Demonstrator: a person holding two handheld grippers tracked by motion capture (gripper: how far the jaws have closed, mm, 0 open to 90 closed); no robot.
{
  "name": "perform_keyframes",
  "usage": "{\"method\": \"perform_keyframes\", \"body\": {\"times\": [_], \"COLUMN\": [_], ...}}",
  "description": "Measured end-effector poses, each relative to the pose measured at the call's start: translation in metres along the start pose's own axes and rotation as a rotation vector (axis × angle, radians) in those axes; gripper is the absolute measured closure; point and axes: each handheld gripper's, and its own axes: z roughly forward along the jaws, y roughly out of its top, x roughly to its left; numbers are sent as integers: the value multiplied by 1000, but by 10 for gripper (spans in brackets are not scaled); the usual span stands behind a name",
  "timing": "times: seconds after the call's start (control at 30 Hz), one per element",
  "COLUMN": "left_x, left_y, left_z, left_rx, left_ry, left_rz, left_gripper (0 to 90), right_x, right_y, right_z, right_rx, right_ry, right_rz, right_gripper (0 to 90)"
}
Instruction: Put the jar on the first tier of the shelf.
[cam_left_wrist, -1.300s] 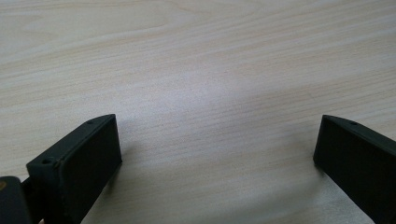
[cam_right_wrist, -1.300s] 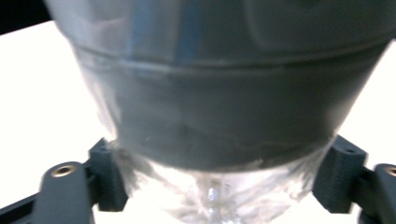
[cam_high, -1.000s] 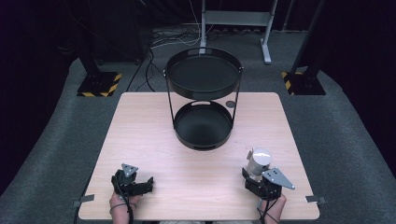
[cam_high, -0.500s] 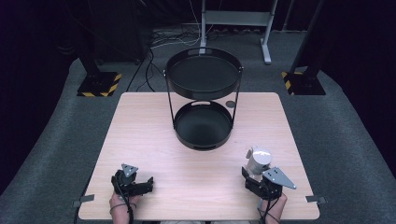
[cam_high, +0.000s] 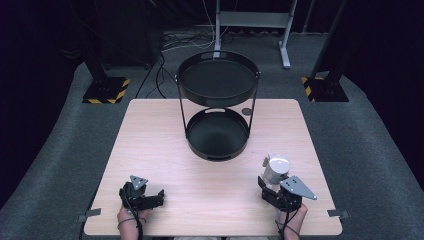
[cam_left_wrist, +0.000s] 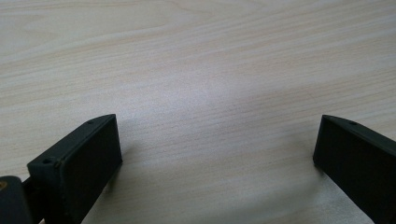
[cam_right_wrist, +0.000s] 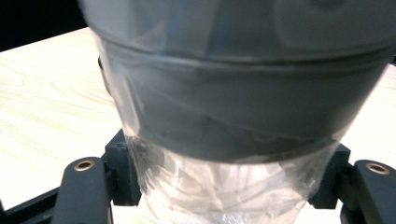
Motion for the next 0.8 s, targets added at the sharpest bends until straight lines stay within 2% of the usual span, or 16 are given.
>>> {"method": "perform_keyframes", "body": {"times": [0.63, 0.8], "left_x": [0, 0], "left_y": [0, 0], "left_z": [0, 0], "left_rx": [0, 0], "left_ry": [0, 0], "left_rz": [0, 0], "left_gripper": [6, 5], "right_x": [6, 7], "right_y": [14, 16], "right_z": [11, 13], "right_rx": [-2, 2], "right_ry": [23, 29], "right_rz": [-30, -25], "right_gripper": [295, 295]}}
